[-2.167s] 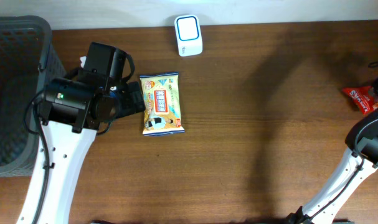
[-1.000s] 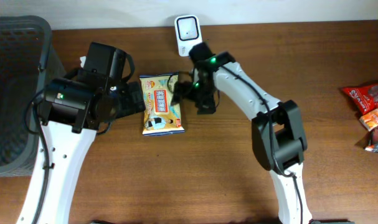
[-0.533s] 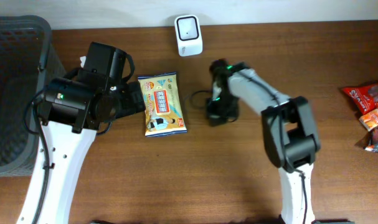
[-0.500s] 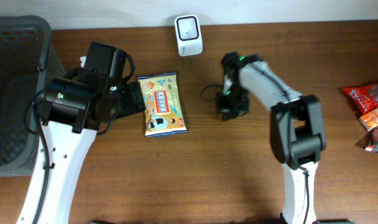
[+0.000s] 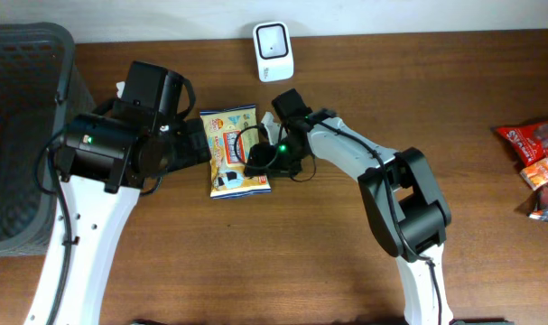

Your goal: Scan the item barcode

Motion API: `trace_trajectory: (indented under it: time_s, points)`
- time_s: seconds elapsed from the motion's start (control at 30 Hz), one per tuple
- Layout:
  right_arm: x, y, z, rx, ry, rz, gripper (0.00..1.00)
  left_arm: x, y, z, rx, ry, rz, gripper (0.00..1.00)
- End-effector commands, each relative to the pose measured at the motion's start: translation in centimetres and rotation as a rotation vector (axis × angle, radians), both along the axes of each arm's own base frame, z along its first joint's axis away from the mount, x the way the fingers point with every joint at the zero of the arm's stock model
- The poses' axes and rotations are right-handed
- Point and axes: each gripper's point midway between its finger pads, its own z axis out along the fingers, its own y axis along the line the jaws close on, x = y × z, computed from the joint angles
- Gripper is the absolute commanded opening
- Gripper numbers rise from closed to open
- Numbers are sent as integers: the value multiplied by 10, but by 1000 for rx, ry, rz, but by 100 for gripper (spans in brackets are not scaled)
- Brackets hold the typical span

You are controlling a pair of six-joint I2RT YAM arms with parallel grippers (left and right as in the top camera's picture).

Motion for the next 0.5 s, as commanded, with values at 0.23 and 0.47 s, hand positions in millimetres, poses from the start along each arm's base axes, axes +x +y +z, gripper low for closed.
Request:
trace_trajectory:
  time_s: [0.23,0.47]
  points:
    - [36,-95,-5,-242,-6,-260,4,0,0,3,1,-10,-7,99]
    - [69,-179,117,-307,-149,-261,51,0,0,3,1,-10,-7,99]
